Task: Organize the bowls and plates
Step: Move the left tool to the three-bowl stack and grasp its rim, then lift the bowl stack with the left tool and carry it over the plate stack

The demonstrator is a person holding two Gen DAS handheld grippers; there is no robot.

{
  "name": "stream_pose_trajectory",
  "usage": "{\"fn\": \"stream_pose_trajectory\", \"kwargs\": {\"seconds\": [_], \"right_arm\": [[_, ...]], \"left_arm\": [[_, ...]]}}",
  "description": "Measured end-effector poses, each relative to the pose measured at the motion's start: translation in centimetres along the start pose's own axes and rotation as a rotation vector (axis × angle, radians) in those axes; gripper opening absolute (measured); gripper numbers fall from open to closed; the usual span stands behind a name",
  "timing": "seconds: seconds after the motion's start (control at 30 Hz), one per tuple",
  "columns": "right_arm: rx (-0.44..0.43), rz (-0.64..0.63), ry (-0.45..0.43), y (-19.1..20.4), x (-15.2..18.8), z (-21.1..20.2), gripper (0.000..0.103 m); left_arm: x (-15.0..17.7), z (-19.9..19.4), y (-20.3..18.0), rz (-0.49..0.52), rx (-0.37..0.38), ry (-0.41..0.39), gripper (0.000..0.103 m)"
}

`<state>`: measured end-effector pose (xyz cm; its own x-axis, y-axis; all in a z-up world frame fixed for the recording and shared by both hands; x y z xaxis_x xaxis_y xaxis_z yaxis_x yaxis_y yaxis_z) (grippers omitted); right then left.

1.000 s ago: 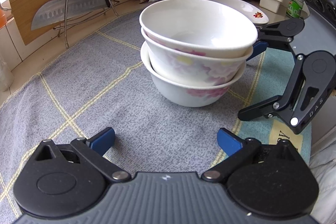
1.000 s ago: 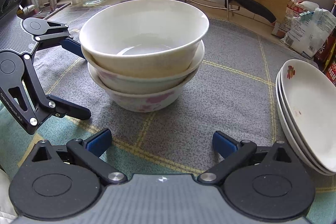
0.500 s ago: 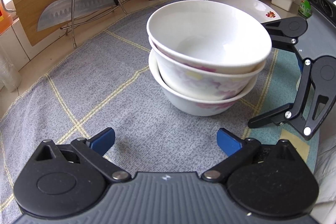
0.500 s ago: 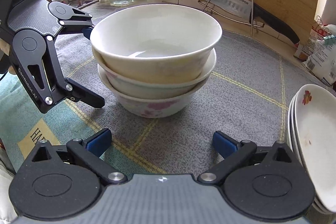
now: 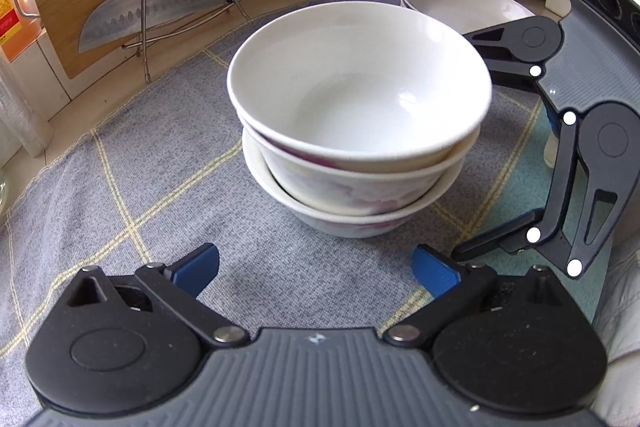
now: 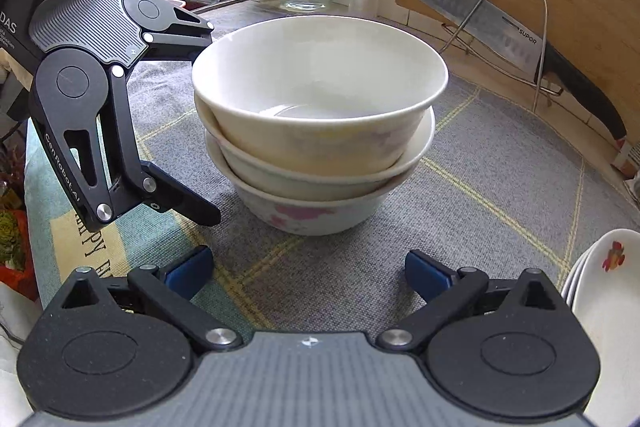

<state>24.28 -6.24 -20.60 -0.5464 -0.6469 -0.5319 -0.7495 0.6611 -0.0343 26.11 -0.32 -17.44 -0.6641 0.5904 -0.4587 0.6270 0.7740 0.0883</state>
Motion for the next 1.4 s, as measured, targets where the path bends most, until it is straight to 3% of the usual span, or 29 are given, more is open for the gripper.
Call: {"fn": "stream_pose_trajectory", "kwargs": {"seconds": [0.2, 0.47, 0.57, 0.73, 0.87, 0.97, 1.4], "right_arm": [[-0.017, -0.023, 0.006, -0.9, -0.8, -1.1, 0.103], [-0.008, -0.106, 0.016, -1.2, -2.6, -1.8, 0.103], [-0.025, -0.127, 0.035, -1.3, -3.3, -1.4, 0.103], [-0.063, -0.147, 0.062, -1.5, -4.0, -1.1, 0.102], [-0.116, -0.144, 0.089, -1.5, -4.3, -1.2, 0.094], [-0.139, -0.152, 0.102, -1.3, -4.3, -1.4, 0.089], [-0.131, -0.161, 0.119, -1.1, -4.5, -1.7, 0.088]], "left_arm": [[-1.5, -0.2, 0.3, 0.106, 0.042, -0.033, 0.101], [-2.3, -0.1, -0.3, 0.321, 0.111, -0.052, 0.099], [-2.5, 0.1, -0.2, 0.374, 0.146, -0.056, 0.093], [-2.7, 0.5, -0.2, 0.416, 0.222, -0.054, 0.088], [-2.7, 0.5, -0.5, 0.451, 0.268, -0.056, 0.082], [-2.7, 0.5, -0.4, 0.472, 0.27, -0.054, 0.08], [-2.8, 0.6, -0.3, 0.49, 0.274, -0.034, 0.079]]}}
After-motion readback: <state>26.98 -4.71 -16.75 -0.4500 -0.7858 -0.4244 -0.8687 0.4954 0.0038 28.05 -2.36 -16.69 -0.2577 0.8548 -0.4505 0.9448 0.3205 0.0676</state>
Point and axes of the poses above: each gripper's, at about its wrist camera, not at the fingertips, and z roughly the way its jaws point, y to its left, x to its underside, the point moved 9 cm from there along z, roughly the way its jaws point, and after that the axes turned 7 degrees about y, right-handed, at the moved point
